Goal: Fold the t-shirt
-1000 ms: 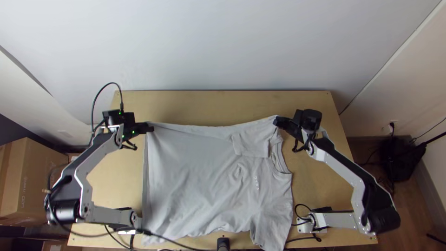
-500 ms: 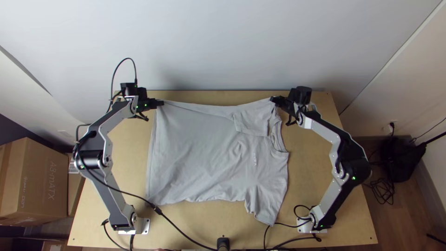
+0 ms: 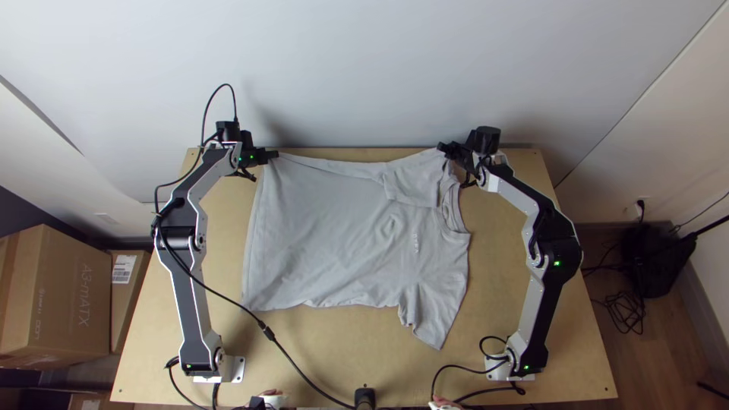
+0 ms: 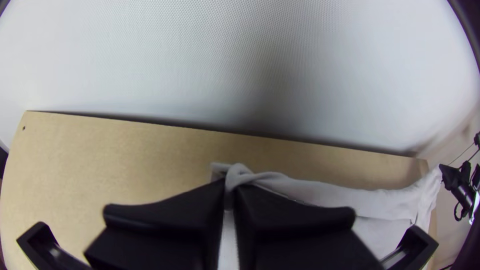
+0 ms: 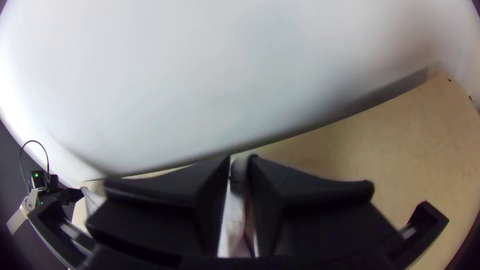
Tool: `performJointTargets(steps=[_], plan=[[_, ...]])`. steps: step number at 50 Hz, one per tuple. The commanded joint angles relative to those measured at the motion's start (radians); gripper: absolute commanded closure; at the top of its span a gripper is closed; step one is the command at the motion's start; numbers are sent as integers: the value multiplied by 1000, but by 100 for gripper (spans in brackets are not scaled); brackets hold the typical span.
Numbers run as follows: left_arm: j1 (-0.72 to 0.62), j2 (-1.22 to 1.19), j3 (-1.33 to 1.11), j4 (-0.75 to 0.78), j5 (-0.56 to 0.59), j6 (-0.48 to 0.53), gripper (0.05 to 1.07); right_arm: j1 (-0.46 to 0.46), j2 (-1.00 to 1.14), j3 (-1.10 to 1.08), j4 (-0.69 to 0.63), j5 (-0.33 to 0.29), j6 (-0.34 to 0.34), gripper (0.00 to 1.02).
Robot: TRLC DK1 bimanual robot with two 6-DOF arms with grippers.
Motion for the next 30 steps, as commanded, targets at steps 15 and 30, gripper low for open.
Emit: performJointTargets(steps=[15, 30], plan=[[56, -172, 54, -273, -24, 0, 10, -72, -284, -110, -91, 48, 106, 20], [77, -726, -459, -242, 47, 73, 10, -66, -848, -526, -330, 46, 132, 20]])
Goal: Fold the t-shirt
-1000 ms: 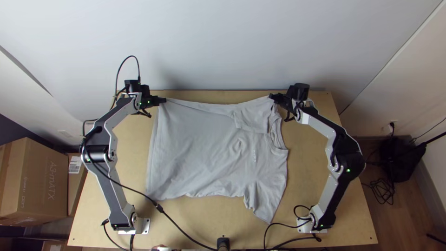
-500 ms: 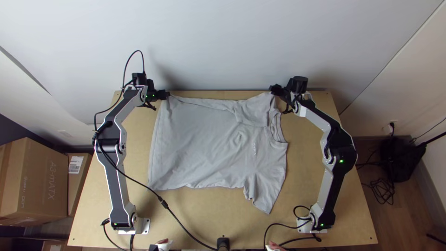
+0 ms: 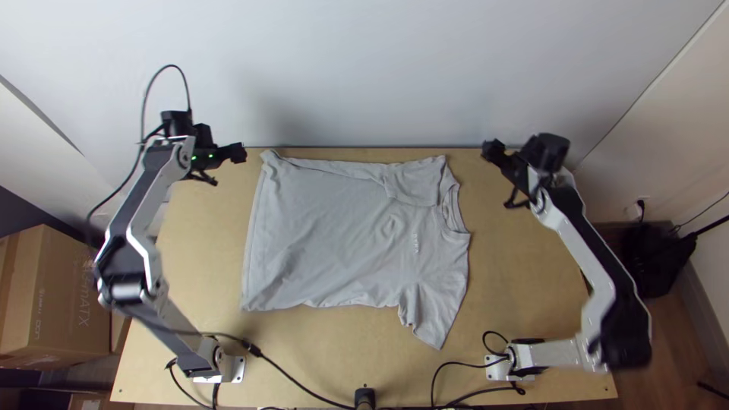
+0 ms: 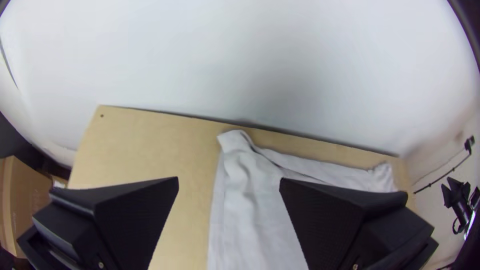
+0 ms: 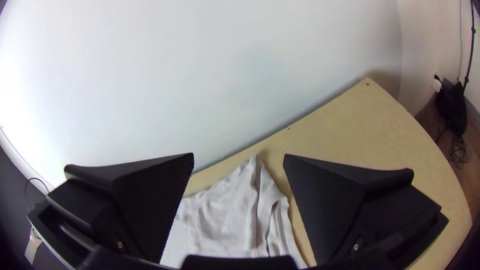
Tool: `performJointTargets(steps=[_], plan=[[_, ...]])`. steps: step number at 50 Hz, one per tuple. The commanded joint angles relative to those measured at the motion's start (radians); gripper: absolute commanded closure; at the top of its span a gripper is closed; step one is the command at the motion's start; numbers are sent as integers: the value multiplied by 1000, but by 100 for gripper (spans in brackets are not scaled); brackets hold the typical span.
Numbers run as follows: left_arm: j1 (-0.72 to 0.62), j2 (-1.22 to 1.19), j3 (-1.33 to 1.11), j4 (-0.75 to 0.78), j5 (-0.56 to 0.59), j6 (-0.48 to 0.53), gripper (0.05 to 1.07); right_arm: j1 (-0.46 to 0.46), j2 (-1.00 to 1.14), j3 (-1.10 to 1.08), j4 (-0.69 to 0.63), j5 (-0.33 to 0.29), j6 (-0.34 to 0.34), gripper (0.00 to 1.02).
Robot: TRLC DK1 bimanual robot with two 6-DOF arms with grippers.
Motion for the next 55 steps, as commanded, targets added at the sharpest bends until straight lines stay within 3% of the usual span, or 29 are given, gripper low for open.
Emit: performJointTargets(steps=[1, 10, 18, 28, 30, 34, 36, 55], plan=[[-4, -205, -164, -4, 19, 49, 10, 19, -175, -128, -113, 0, 16, 20], [15, -483, -342, -77, 42, 107, 11, 33, -396, -280, -347, -13, -15, 20], [36, -610, -377, -190, 46, 160, 11, 7, -429, -340, -635, -16, 28, 19], [53, -659, -446, -239, 49, 195, 11, -1, -425, -407, -816, -165, 16, 16], [48, -664, -457, -236, 48, 198, 11, -1, -409, -423, -834, -181, 14, 17], [32, -673, -456, -236, 49, 196, 11, 4, -386, -458, -834, -184, 0, 44], [25, -673, -452, -236, 49, 195, 11, 4, -383, -473, -834, -184, -6, 51], [-45, -662, -448, -238, 26, 190, 11, 40, -248, -524, -732, -204, -52, 45]])
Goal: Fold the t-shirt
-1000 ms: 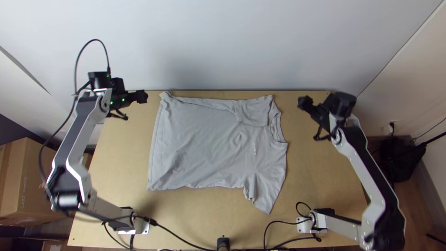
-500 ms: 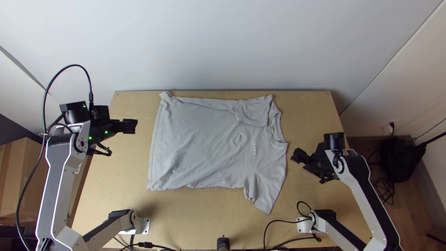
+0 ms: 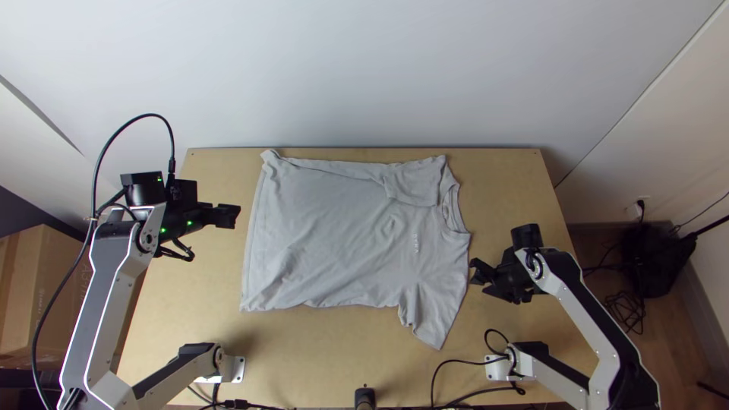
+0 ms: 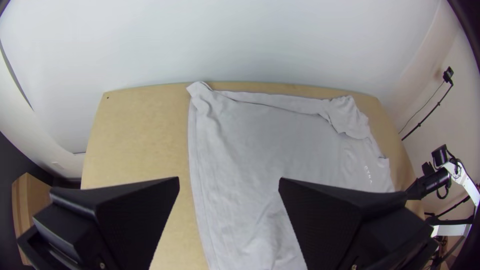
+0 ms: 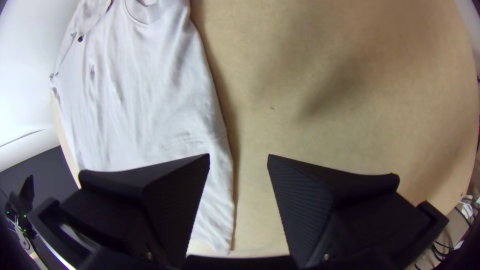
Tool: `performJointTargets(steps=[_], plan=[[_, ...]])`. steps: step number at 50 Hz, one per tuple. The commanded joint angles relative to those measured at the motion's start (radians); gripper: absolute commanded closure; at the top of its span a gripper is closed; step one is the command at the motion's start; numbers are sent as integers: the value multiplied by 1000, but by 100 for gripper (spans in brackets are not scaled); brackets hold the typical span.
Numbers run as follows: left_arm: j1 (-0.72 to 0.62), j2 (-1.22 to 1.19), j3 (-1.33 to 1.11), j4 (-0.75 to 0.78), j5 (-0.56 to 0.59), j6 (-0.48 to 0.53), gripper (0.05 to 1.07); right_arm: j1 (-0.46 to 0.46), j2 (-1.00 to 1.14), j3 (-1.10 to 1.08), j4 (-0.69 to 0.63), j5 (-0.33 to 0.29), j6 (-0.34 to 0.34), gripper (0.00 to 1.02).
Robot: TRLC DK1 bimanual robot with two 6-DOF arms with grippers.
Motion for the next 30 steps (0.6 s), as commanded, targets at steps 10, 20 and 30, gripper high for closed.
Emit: performJointTargets(steps=[10, 20, 30], plan=[[-7, -8, -3, -14, -9, 17, 11, 69, 118, -23, 54, -23, -8, 46], [-7, -13, 8, -35, -10, 29, 11, 126, 137, -34, 62, -25, -5, 46], [-7, -17, 13, -95, -12, 92, 11, 213, 164, -62, 62, -29, 15, 52]])
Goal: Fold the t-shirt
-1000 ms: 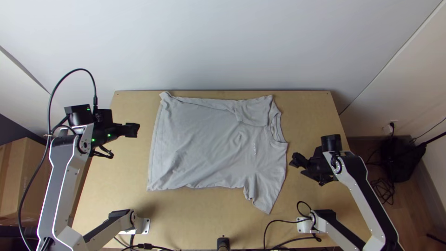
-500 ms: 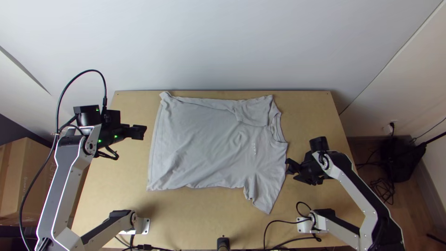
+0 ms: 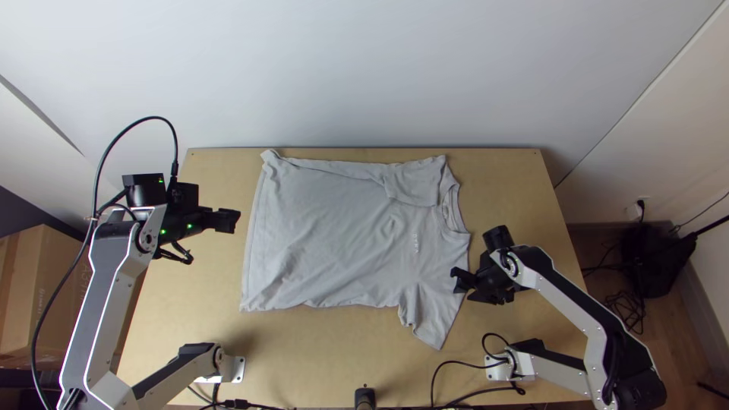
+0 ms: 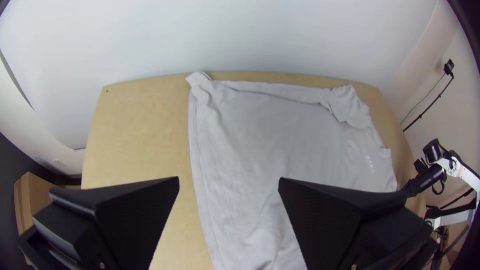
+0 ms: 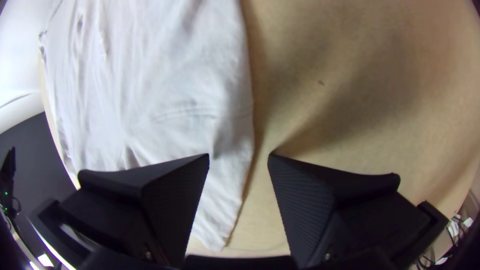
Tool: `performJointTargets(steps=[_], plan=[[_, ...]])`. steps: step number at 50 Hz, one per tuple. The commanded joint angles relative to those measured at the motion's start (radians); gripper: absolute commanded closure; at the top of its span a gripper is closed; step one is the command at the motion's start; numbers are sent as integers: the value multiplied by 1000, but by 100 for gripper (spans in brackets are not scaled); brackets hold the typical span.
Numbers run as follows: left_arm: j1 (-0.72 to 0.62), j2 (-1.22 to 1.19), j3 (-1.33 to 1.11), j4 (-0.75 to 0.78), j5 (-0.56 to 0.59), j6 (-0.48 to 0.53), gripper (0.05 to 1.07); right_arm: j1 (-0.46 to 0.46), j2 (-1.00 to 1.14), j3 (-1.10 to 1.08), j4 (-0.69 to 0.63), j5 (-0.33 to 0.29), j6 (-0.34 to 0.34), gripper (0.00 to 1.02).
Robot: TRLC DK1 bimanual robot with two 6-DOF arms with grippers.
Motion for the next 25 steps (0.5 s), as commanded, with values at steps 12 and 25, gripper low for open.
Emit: performJointTargets(steps=[12, 25], plan=[[16, -57, -95, -108, -35, 321, 11, 91, 107, -45, 58, -17, 34, 88], [37, -105, -271, -243, -141, 718, 11, 95, 87, -36, 44, -17, 34, 100]])
